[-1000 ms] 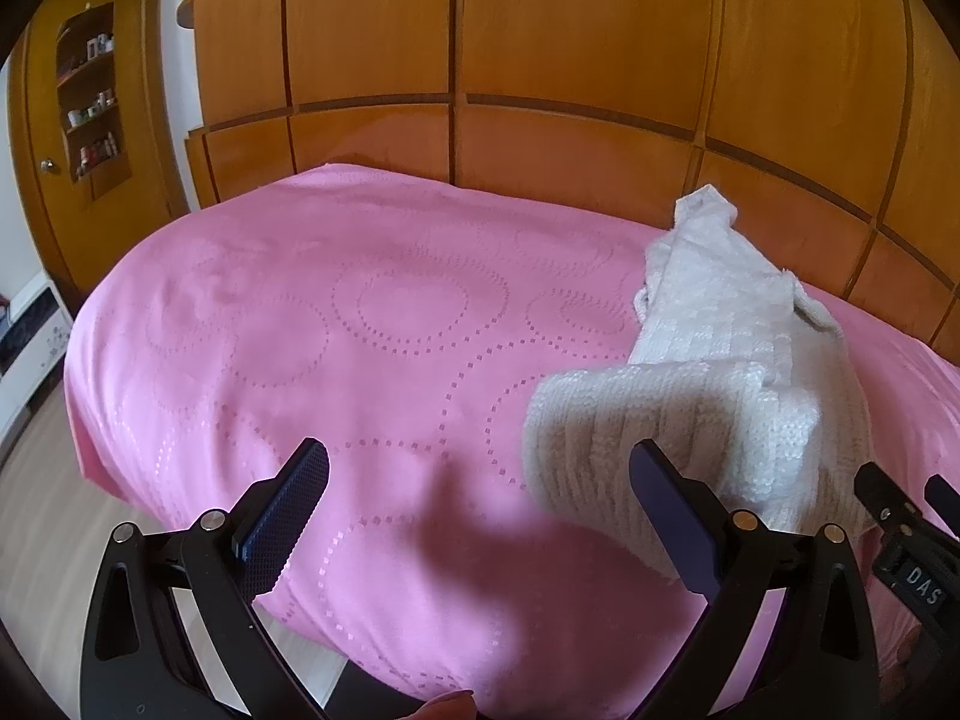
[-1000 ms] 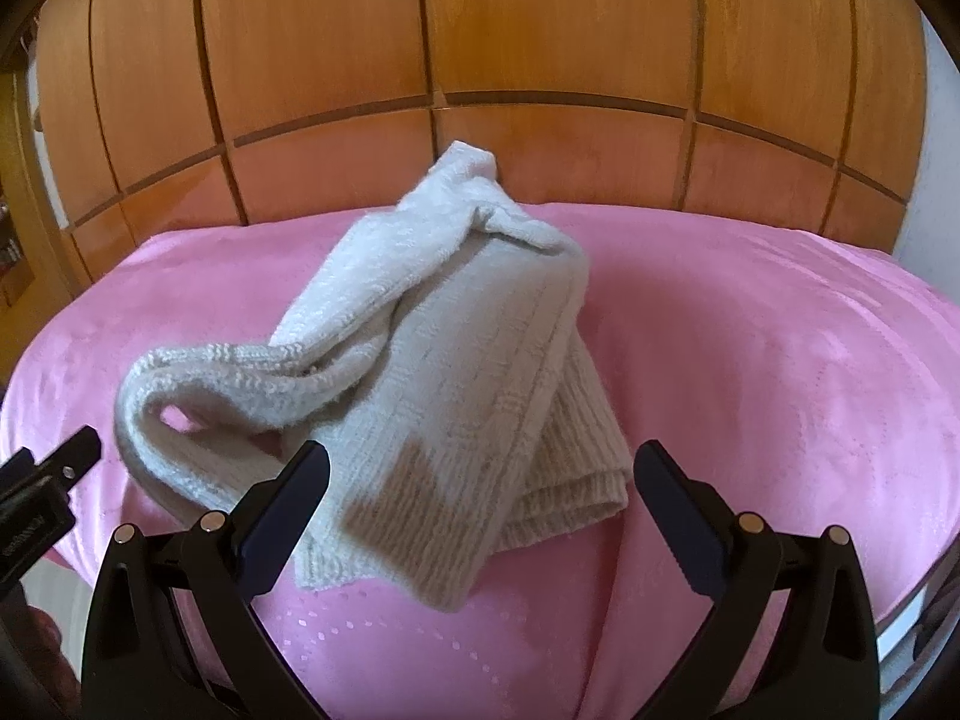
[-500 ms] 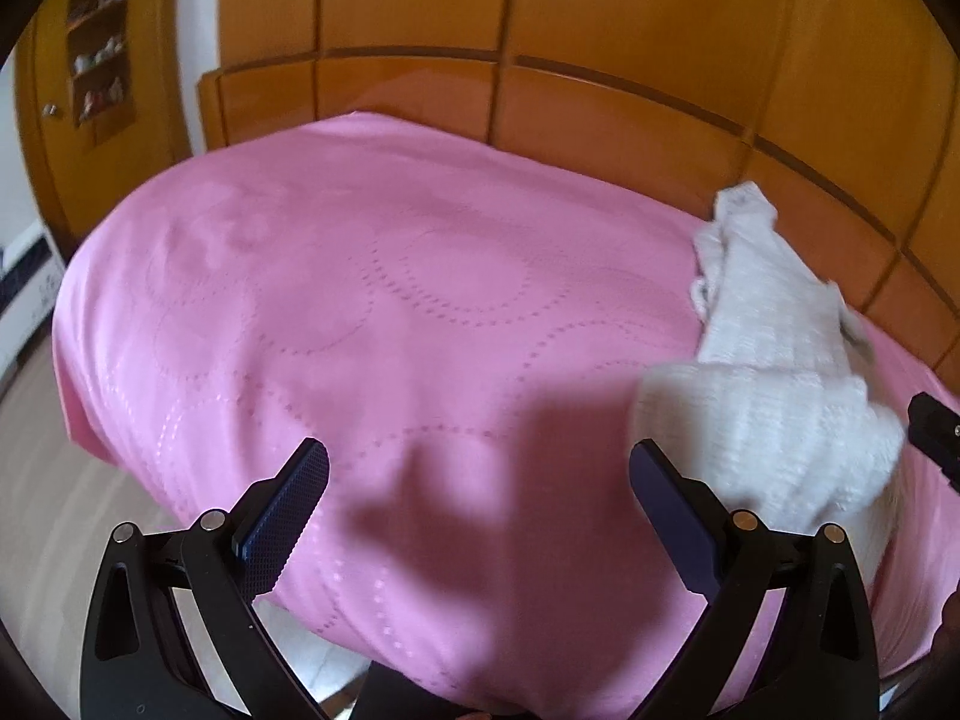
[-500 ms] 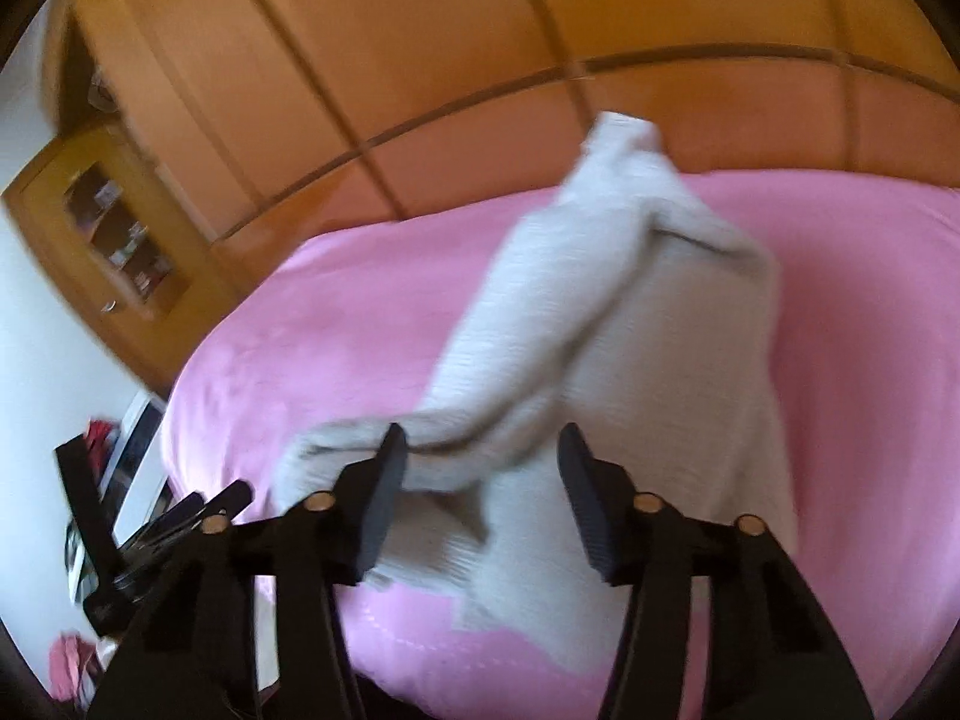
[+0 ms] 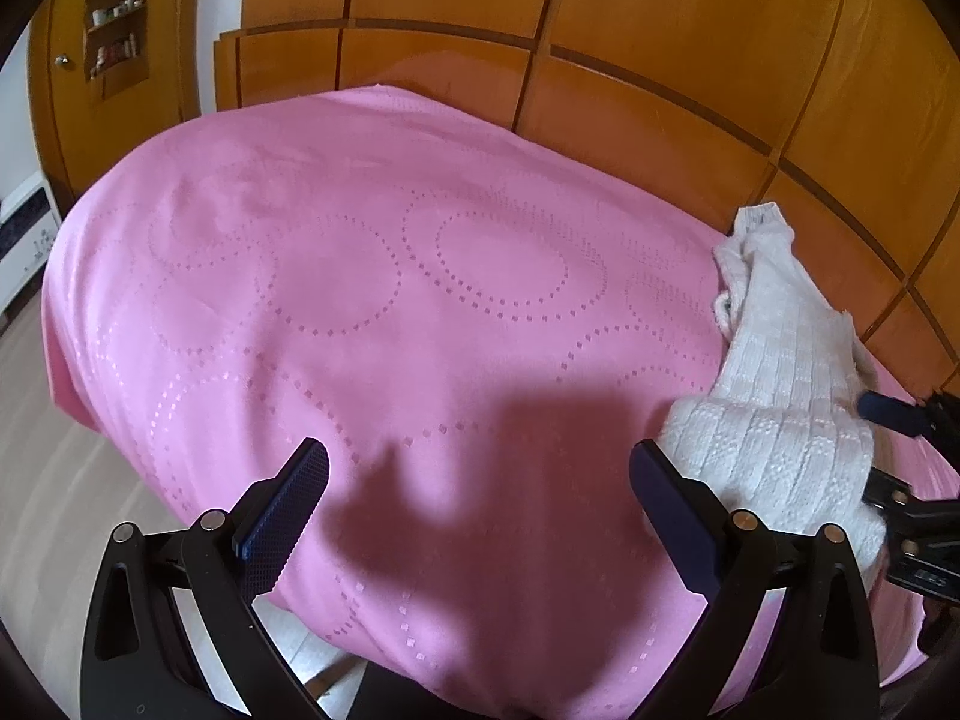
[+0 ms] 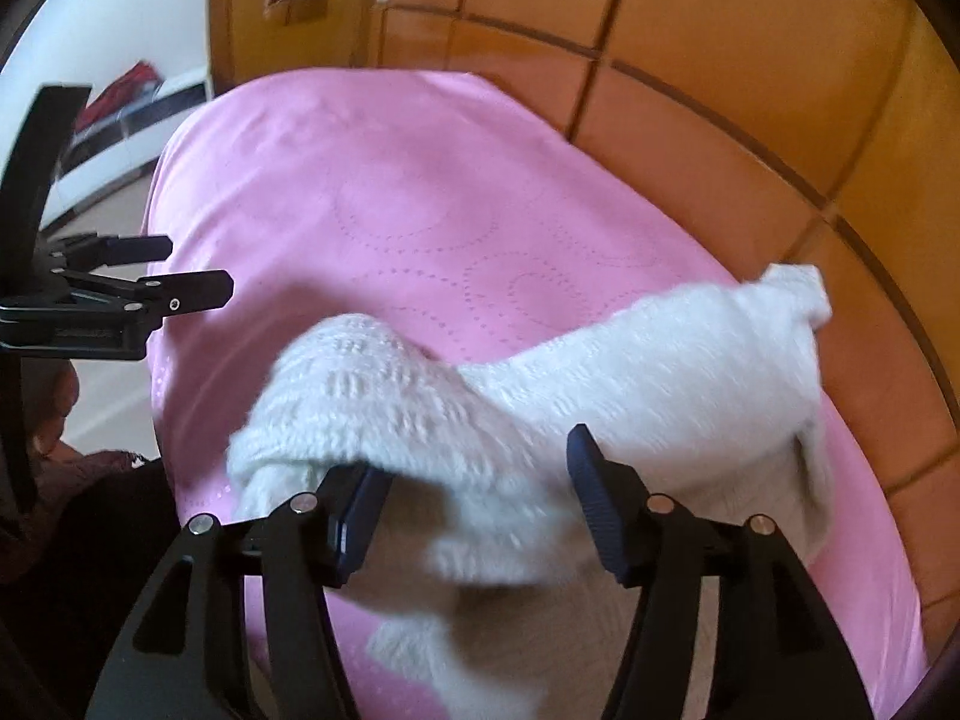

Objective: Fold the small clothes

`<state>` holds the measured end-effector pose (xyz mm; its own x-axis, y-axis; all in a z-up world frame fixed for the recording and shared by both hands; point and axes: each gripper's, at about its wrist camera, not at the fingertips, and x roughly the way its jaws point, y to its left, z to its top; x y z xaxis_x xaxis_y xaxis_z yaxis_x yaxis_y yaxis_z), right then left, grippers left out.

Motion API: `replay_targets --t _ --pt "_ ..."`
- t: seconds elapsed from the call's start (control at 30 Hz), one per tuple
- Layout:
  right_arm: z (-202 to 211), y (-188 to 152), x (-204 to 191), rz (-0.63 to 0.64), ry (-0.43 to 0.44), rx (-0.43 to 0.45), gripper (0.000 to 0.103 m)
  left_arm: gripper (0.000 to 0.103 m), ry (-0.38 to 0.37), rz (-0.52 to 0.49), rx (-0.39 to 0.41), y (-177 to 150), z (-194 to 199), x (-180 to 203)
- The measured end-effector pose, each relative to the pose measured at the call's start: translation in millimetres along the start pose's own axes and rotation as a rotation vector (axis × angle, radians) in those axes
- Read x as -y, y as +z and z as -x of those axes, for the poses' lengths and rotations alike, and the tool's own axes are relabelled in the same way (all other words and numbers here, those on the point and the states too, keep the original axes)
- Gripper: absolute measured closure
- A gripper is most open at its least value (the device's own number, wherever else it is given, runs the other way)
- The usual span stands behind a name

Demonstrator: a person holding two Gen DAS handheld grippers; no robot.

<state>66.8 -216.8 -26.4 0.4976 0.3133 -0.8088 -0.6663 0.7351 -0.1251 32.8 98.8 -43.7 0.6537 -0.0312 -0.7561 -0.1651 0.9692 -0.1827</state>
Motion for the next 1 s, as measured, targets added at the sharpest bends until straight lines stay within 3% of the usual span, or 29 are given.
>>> replay_targets --t 0.1,0.17,0.3,0.4,0.47,0.63,0.7,0.83,0.87,0.9,0.93,1.0 --pt "-17.3 10.3 -7.0 0.055 -0.009 -0.010 0.097 0.004 0.000 -0.007 -0.002 0.4 -1.3 0.3" --pt "-14.3 14.2 -0.1 0.011 -0.014 0.017 0.097 0.004 -0.002 -0.014 0.001 0.6 -0.1 0.2" --pt "22.1 12.6 69.3 -0.283 -0.056 0.148 0.097 0.004 -0.030 -0.056 0.028 -0.1 6.5 6.1" --pt "63.0 -12.6 140.3 -0.537 -0.129 0.251 0.097 0.004 -0.109 -0.119 0.042 -1.5 12.6 18.9" --pt "92.2 -43.6 192.2 -0.693 -0.242 0.297 0.097 0.004 -0.162 -0.181 0.054 -3.2 16.8 34.7" --pt "123.9 -124.8 295.6 -0.980 -0.479 0.266 0.097 0.004 -0.321 -0.322 0.030 -13.3 20.8 77.5" --pt "124.2 -156.4 329.2 -1.086 -0.524 0.231 0.097 0.004 -0.366 -0.342 0.008 -15.3 18.8 89.9" --pt "111.4 -214.1 378.4 -1.261 -0.584 0.152 0.097 0.004 -0.360 -0.402 0.014 -15.6 13.5 112.1" --pt "108.1 -223.4 384.7 -1.289 -0.578 0.145 0.097 0.008 -0.352 -0.410 0.012 -14.6 10.4 115.4" --pt "104.0 -235.1 391.3 -1.323 -0.583 0.135 0.096 0.023 -0.355 -0.416 0.004 -13.0 5.9 118.7" --pt "99.9 -240.8 394.4 -1.342 -0.585 0.129 0.093 0.031 -0.356 -0.422 -0.015 -11.6 1.1 122.0" --pt "93.9 -253.6 395.4 -1.372 -0.565 0.134 0.084 0.063 -0.377 -0.423 -0.078 -6.4 -15.0 127.7"
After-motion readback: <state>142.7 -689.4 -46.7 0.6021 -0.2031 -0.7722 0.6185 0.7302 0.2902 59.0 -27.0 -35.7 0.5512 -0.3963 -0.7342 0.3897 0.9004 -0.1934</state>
